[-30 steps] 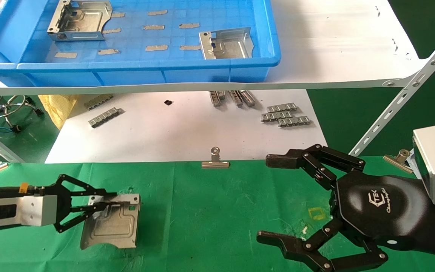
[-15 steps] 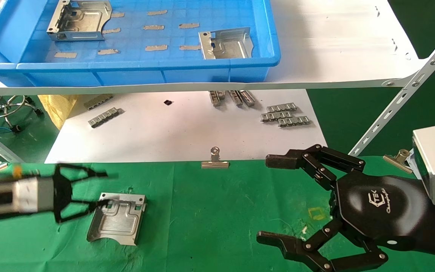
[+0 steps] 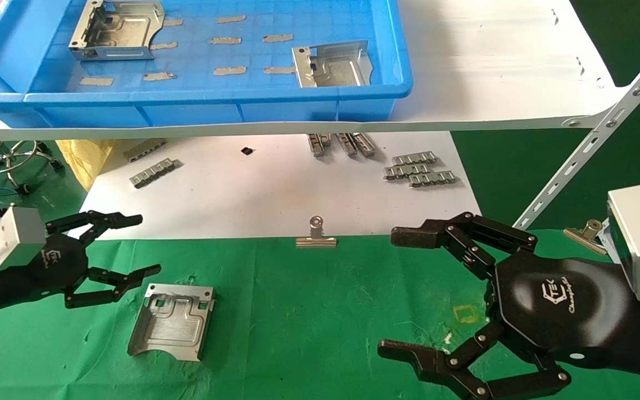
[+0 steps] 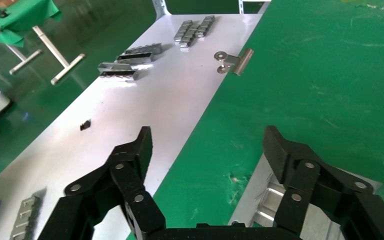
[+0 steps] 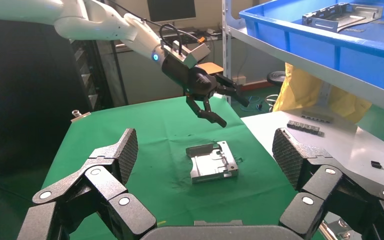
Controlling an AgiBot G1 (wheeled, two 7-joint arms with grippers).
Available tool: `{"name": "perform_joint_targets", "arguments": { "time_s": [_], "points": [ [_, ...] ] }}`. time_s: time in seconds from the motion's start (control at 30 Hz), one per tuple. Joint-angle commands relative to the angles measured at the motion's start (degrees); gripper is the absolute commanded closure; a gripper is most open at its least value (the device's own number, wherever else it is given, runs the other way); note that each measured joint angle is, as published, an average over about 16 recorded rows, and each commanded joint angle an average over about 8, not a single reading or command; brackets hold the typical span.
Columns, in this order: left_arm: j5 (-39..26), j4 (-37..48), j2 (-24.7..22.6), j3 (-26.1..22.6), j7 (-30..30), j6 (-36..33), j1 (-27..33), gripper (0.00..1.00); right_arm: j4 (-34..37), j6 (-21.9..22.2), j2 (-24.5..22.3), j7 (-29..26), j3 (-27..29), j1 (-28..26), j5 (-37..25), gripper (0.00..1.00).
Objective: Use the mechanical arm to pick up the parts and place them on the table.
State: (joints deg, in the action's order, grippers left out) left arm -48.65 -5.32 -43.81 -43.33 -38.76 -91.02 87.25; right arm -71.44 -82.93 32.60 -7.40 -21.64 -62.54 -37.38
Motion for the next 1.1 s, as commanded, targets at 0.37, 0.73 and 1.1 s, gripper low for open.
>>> {"name": "perform_joint_targets", "arguments": {
  "time_s": [0.37, 0.73, 1.1],
  "points": [
    [0.0, -3.6, 0.4, 1.3, 1.9, 0.3, -1.2, 0.00, 0.0, 0.0, 0.0, 0.0, 0.0, 0.0, 0.0, 0.00],
    [1.3, -15.9, 2.0, 6.2, 10.9, 1.2, -5.8, 0.00, 0.0, 0.0, 0.0, 0.0, 0.0, 0.0, 0.0, 0.00],
    [2.6, -28.3, 3.6, 11.2, 20.1, 2.2, -10.5, 0.00, 0.0, 0.0, 0.0, 0.0, 0.0, 0.0, 0.0, 0.00]
  ]
}}
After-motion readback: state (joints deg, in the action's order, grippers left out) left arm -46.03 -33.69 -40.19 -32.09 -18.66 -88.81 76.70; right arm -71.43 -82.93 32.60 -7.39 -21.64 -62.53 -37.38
